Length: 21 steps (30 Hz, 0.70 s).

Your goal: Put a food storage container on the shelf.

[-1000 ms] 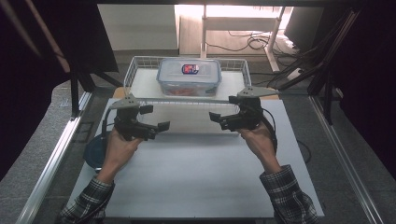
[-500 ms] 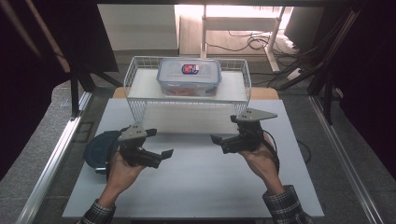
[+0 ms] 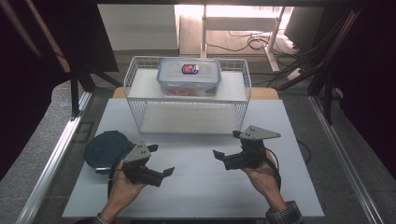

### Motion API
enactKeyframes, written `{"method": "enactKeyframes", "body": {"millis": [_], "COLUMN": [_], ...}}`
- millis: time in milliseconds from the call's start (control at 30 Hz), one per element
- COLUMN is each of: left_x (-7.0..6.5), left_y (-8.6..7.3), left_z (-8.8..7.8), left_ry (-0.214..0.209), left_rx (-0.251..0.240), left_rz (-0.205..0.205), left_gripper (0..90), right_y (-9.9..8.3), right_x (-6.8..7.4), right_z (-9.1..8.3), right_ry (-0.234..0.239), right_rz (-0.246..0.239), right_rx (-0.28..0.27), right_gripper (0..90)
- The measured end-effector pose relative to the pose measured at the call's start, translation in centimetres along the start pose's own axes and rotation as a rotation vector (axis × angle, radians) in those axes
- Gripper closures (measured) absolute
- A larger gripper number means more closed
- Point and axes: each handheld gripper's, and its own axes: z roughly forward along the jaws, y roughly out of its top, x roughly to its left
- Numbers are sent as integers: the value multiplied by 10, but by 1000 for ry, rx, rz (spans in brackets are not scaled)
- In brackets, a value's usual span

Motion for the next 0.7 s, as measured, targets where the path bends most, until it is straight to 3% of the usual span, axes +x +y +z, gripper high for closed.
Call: {"method": "enactKeyframes", "body": {"millis": [100, 333, 533, 700], "left_x": [-3, -1, -6, -10], "left_y": [-5, -26, -37, -52], "left_z": [2, 0, 0, 5], "left_ry": [0, -15, 10, -6], "left_rx": [14, 11, 26, 66], "left_rz": [-3, -68, -49, -38], "left_gripper": [17, 10, 10, 12], "right_y": [-6, -37, -58, -80], "right_x": [2, 6, 10, 14], "right_z": [1, 0, 0, 1], "right_ry": [1, 0, -7, -22], "right_rz": [4, 18, 24, 24], "right_rx": [4, 39, 47, 57], "right_gripper": [0, 3, 7, 7]}}
